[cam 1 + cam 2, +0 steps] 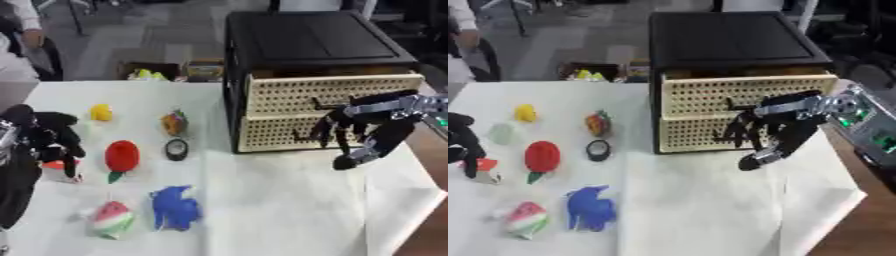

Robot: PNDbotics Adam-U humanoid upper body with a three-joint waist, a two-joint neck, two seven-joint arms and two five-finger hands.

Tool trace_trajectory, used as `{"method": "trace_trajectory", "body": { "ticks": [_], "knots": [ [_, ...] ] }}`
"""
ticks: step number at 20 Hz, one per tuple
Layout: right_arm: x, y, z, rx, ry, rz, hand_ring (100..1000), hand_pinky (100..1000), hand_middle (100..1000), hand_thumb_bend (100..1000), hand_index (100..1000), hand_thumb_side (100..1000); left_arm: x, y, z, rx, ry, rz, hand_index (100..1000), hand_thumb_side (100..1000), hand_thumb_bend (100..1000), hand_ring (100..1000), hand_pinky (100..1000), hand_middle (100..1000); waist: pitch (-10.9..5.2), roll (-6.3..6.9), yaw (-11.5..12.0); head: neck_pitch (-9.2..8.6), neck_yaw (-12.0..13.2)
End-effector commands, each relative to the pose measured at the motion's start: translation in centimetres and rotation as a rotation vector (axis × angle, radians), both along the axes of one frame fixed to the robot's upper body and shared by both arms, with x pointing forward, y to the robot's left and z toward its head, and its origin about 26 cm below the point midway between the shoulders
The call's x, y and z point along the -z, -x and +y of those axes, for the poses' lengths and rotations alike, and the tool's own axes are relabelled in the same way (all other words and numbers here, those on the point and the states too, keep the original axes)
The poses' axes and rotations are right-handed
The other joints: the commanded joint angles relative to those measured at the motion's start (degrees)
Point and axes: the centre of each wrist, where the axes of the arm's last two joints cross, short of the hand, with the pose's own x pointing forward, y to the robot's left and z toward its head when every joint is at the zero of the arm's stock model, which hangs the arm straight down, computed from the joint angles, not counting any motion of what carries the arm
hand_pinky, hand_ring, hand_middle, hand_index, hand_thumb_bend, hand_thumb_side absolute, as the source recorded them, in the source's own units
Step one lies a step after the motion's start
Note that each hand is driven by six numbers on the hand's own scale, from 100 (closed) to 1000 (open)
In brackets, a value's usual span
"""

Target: Pick up objects from table and place into drawer.

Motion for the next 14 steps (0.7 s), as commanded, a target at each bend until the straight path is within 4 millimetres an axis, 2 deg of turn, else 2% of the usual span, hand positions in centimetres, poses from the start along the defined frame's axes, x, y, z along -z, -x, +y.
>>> {"method": "trace_trajectory", "body": {
  "ticks": [1, 14],
  "knots": [
    [-1.4, -0.3, -0.6, 0.018, 0.014, -0.039, 525, 100, 680, 525, 881, 532, -0.7, 0.2, 0.0, 0.003, -0.002, -0.027, 671, 976, 100, 463, 282, 465, -0.68, 0.00, 0.12, -0.75, -0.13],
    [-1.5, -1.7, -0.7, 0.042, 0.013, -0.066, 529, 100, 677, 541, 878, 544, -0.7, 0.2, 0.0, 0.003, -0.002, -0.026, 673, 982, 100, 465, 286, 467, 0.01, 0.02, -0.25, -1.72, 0.51]
  ]
}}
